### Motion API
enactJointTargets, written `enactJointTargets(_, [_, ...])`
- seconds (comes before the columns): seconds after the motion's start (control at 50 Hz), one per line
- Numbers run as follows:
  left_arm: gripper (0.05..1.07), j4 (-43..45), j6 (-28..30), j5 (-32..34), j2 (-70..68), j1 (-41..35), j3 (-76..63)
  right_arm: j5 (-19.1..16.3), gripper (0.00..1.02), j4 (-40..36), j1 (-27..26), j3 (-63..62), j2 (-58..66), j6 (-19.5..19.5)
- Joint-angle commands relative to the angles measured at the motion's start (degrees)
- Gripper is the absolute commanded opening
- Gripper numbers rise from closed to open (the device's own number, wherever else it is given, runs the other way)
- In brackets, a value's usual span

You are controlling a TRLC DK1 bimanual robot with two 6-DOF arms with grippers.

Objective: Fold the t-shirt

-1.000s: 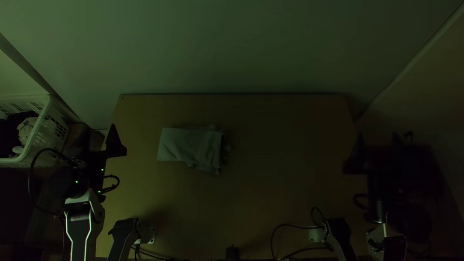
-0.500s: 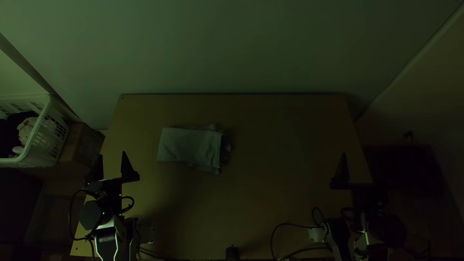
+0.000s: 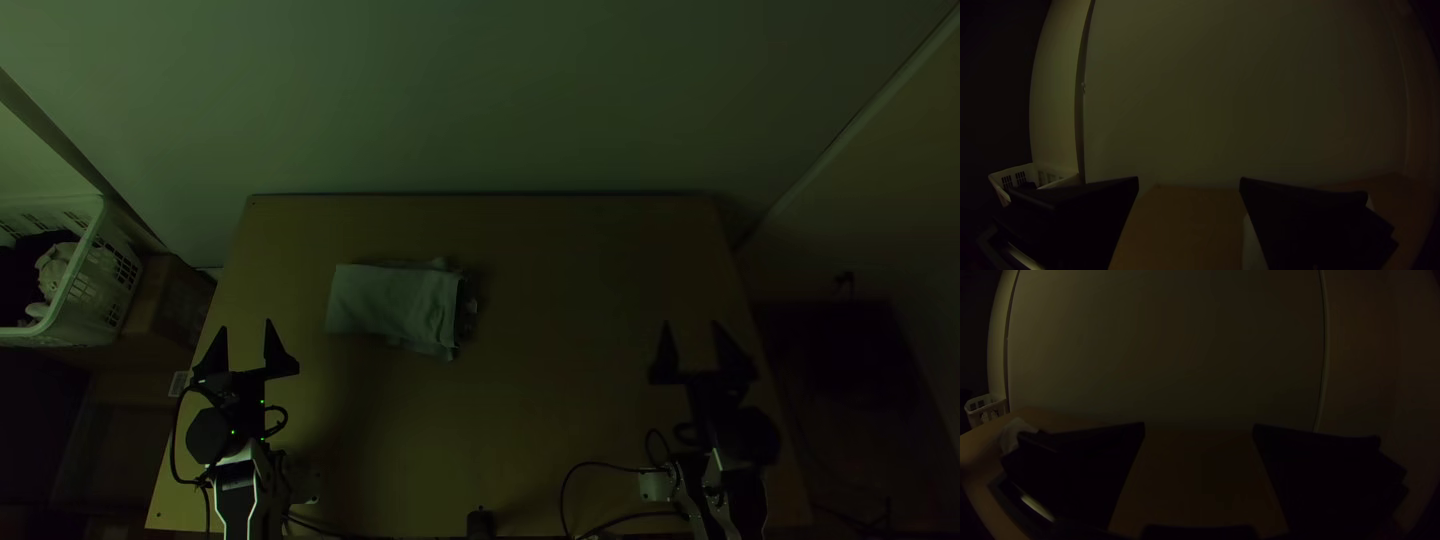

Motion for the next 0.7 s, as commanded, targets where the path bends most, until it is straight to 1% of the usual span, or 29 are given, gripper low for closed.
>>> enactJointTargets(0.0, [1.02,-2.15,-0.33,-0.23,-0.25,-0.82,-2.90,0.48,0.99,0.58,-0.23,-3.45,-0.60,3.96])
enactJointTargets(0.06, [1.02,-4.17,-0.42,-0.23,-0.25,-1.35,-2.90,0.39,0.99,-0.39,-0.49,-4.59,-0.60,5.19])
enactJointTargets(0.16, [1.02,-7.60,-1.83,0.38,-0.25,-3.10,-2.55,0.39,0.99,-1.09,-1.29,-6.79,-0.60,12.66])
enactJointTargets(0.24, [1.02,-7.86,-1.83,0.65,-0.08,-4.77,-2.55,0.39,0.99,-2.41,-0.41,-7.23,-0.52,15.30])
enactJointTargets(0.32, [1.02,-7.95,-1.83,0.65,0.01,-5.56,-2.55,0.39,0.99,-3.20,-0.85,-7.05,-0.43,18.55])
enactJointTargets(0.38, [1.02,-7.95,-1.83,0.65,0.01,-5.56,-2.55,0.48,0.99,-4.26,-1.11,-6.97,-0.34,18.37])
enactJointTargets(0.68, [1.02,-7.95,-1.83,0.65,-0.08,-5.39,-2.55,0.48,0.99,-4.26,-1.11,-6.97,-0.34,18.37])
